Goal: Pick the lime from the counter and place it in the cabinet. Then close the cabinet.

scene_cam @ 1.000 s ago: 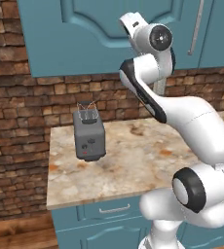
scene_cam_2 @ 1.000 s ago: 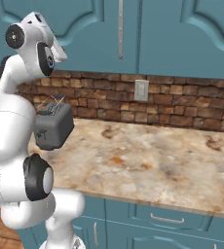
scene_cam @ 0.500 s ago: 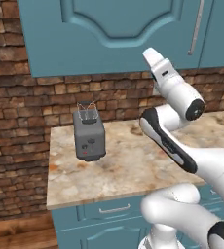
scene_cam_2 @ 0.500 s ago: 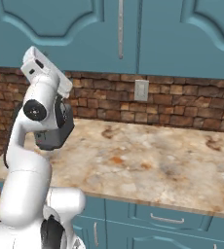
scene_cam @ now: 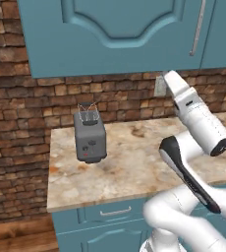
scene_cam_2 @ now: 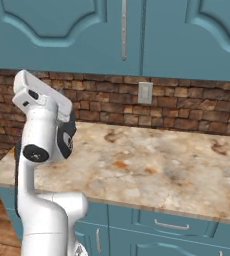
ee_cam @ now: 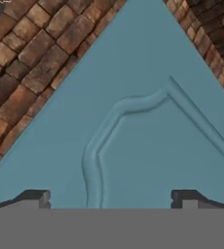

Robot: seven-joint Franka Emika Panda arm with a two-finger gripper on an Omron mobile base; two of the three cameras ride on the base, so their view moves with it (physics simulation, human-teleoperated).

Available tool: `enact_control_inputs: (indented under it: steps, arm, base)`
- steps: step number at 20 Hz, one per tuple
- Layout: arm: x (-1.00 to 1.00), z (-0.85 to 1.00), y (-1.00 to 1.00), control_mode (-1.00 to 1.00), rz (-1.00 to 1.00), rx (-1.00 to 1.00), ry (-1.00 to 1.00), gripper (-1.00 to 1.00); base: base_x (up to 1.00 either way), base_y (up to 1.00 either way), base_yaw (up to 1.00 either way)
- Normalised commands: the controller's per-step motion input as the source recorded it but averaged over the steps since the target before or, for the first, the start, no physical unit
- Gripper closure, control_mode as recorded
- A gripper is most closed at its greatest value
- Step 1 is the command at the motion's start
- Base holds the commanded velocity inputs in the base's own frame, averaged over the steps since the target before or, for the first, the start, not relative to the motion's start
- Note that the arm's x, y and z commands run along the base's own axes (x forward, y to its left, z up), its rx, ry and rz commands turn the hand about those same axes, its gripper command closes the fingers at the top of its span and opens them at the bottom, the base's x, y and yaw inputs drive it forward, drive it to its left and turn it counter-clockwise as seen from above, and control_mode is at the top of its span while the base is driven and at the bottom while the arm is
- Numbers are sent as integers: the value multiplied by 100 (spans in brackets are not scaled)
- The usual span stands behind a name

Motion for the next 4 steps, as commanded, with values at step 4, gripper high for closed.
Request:
enact_control_inputs:
  steps: [4]
  arm:
    - [-100, 0, -4, -100, -6, 0, 11, -100]
  base:
    - [0, 0, 0]
